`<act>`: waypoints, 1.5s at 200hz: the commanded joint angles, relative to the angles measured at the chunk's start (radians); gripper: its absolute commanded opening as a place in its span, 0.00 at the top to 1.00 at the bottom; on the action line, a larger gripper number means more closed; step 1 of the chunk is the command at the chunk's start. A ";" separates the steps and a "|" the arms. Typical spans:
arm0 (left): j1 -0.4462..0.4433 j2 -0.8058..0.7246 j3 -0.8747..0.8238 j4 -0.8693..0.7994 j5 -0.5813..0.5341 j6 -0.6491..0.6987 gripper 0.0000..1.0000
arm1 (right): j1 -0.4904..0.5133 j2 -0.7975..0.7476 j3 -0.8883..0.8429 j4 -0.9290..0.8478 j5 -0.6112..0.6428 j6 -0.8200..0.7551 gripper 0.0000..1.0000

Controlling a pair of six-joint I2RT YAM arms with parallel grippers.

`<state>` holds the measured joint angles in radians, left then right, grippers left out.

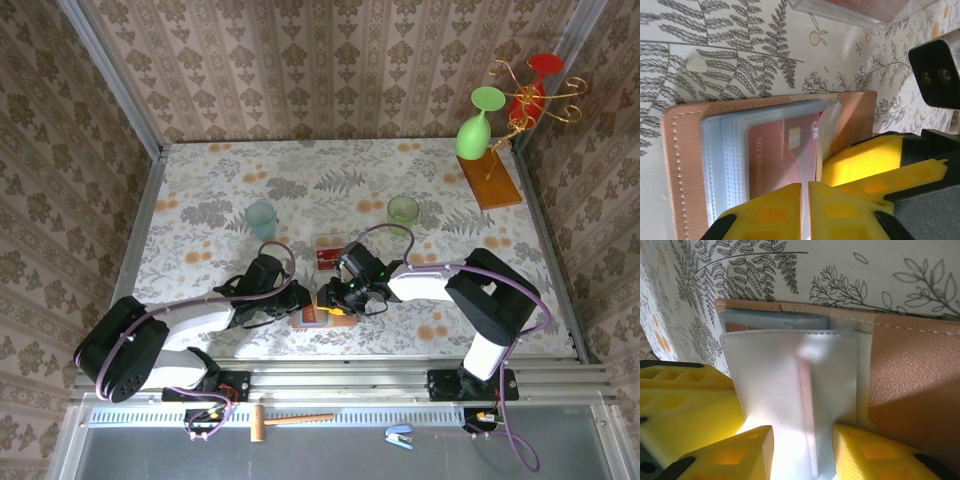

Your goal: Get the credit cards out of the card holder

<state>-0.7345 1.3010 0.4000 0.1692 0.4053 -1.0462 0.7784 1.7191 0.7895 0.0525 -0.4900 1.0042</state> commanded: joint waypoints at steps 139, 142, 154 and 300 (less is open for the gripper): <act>-0.039 0.066 0.101 0.028 0.036 -0.004 0.88 | -0.048 -0.275 -0.037 -0.199 0.105 -0.039 0.62; -0.040 0.068 0.103 0.029 0.036 -0.004 0.88 | -0.050 -0.278 -0.039 -0.200 0.106 -0.038 0.62; -0.047 0.080 0.116 0.031 0.039 -0.004 0.88 | -0.056 -0.297 -0.049 -0.206 0.113 -0.039 0.61; -0.120 0.355 0.332 0.075 0.104 -0.002 0.87 | -0.154 -0.560 -0.166 -0.334 0.166 -0.079 0.60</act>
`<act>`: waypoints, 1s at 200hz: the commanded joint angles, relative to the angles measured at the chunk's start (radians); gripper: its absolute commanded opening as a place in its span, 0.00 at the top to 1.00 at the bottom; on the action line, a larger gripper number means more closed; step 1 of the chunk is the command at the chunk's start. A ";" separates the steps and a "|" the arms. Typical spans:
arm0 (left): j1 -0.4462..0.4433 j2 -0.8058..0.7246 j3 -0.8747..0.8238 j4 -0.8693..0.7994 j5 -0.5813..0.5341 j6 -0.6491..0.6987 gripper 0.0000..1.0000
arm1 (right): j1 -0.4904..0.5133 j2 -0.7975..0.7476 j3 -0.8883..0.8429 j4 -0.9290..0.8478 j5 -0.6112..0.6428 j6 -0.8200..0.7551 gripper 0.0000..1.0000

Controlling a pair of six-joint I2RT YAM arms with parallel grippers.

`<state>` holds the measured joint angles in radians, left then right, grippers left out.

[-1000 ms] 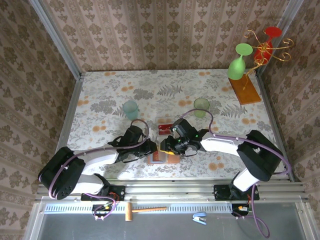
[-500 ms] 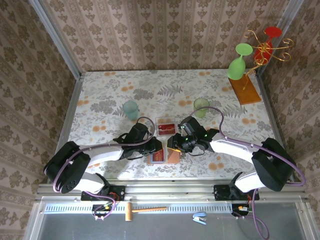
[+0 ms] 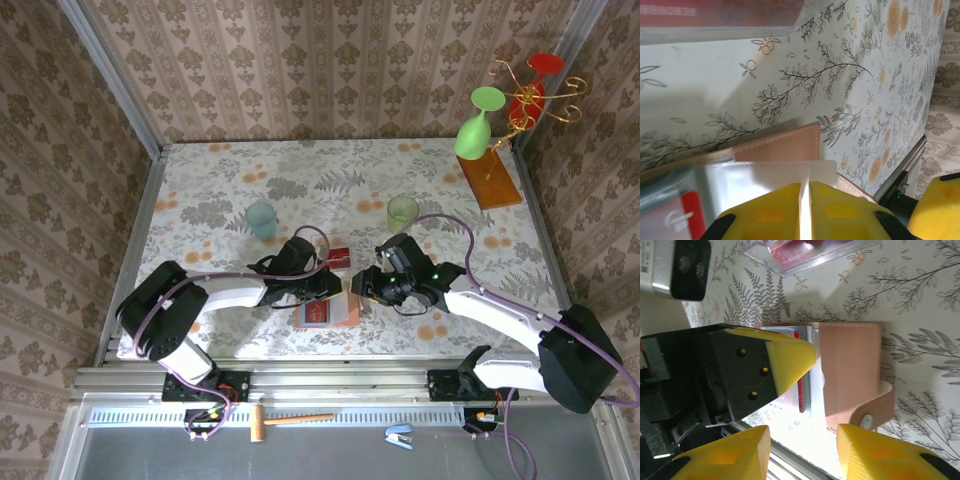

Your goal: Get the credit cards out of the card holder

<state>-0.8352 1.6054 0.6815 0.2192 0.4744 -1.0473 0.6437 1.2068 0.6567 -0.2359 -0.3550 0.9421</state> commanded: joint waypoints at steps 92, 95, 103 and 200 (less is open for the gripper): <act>-0.051 0.131 0.094 0.057 0.037 -0.025 0.88 | -0.069 -0.090 -0.056 -0.079 0.004 -0.055 0.59; -0.051 0.130 0.095 0.057 0.036 -0.025 0.88 | -0.070 -0.091 -0.055 -0.079 0.004 -0.055 0.59; -0.051 0.127 0.095 0.055 0.035 -0.025 0.88 | -0.071 -0.090 -0.054 -0.079 0.000 -0.057 0.59; -0.047 0.029 0.107 -0.005 0.014 0.012 0.89 | -0.073 -0.053 -0.026 -0.072 -0.018 -0.061 0.59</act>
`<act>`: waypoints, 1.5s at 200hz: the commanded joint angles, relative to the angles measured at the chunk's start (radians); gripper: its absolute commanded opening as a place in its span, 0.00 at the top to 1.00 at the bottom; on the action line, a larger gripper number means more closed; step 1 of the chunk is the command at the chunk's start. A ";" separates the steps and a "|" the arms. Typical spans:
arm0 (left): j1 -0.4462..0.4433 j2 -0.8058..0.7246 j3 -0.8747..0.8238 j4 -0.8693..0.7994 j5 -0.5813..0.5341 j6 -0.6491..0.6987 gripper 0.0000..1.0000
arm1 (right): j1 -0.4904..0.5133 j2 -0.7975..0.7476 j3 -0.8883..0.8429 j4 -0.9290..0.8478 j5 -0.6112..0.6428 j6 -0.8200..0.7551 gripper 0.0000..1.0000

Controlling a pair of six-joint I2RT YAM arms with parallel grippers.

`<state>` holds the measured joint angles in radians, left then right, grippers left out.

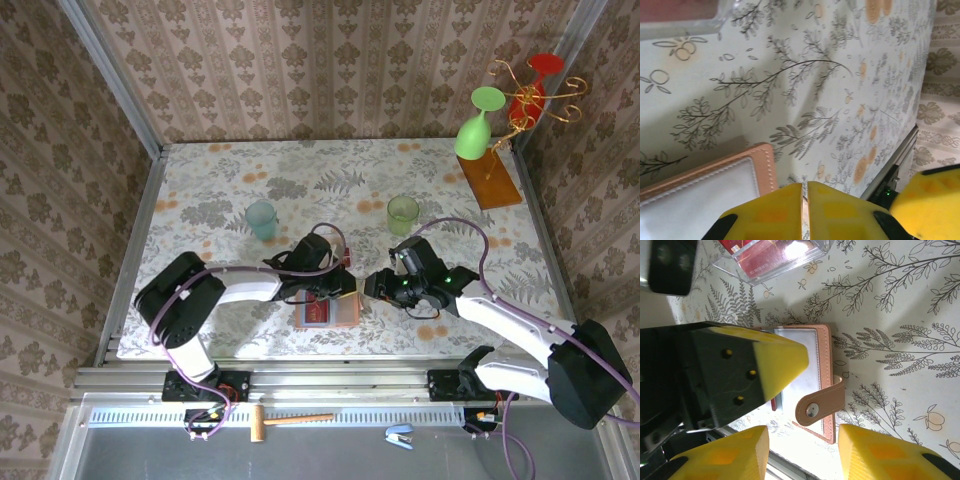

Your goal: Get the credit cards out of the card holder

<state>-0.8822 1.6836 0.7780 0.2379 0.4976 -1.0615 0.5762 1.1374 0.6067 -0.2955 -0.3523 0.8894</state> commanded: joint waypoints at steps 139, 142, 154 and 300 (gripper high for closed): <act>0.104 -0.281 -0.242 0.048 -0.033 0.020 0.86 | 0.110 0.242 0.206 0.043 -0.038 0.039 0.60; 0.107 -0.287 -0.248 0.048 -0.036 0.019 0.86 | 0.115 0.247 0.212 0.044 -0.037 0.040 0.60; 0.116 -0.312 -0.274 0.048 -0.040 0.017 0.86 | 0.138 0.289 0.235 0.051 -0.028 0.045 0.60; 0.160 -0.355 -0.444 0.114 -0.069 0.004 0.86 | 0.236 0.541 0.332 0.117 -0.066 0.080 0.61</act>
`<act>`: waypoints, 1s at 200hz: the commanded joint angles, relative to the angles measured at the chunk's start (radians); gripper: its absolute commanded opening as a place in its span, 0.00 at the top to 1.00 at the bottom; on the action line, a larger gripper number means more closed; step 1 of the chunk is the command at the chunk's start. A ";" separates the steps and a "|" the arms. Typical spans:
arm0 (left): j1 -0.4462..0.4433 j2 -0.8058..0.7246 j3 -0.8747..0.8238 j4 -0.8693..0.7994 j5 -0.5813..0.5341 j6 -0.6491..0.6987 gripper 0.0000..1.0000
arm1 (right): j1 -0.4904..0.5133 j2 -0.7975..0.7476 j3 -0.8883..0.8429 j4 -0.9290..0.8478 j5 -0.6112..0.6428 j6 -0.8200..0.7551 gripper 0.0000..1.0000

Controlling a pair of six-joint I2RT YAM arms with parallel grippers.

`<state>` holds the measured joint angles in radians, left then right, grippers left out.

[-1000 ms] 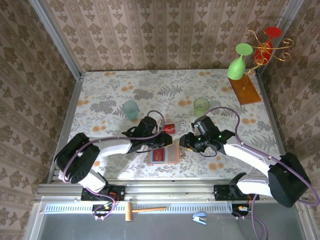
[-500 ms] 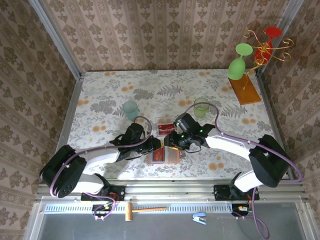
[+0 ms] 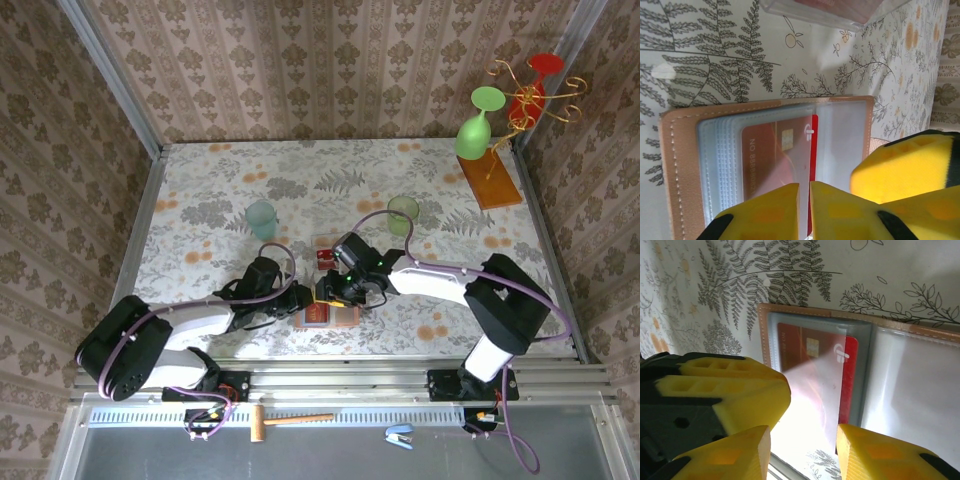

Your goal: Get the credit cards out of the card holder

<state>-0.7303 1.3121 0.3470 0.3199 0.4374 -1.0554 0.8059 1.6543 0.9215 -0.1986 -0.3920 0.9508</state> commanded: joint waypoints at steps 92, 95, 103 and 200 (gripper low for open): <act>0.009 0.021 -0.019 0.007 -0.028 0.017 0.88 | 0.011 0.065 0.002 0.067 -0.051 0.031 0.70; 0.009 0.021 -0.019 0.006 -0.028 0.017 0.88 | 0.011 0.065 0.002 0.068 -0.051 0.031 0.70; 0.009 0.021 -0.019 0.005 -0.028 0.017 0.88 | 0.010 0.069 0.001 0.065 -0.050 0.029 0.70; 0.009 0.025 -0.014 0.001 -0.028 0.017 0.88 | 0.012 0.092 -0.003 0.054 -0.041 0.020 0.68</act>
<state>-0.7303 1.3289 0.3405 0.3264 0.4179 -1.0546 0.8097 1.7283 0.9215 -0.1524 -0.4271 0.9726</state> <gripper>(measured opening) 0.122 0.320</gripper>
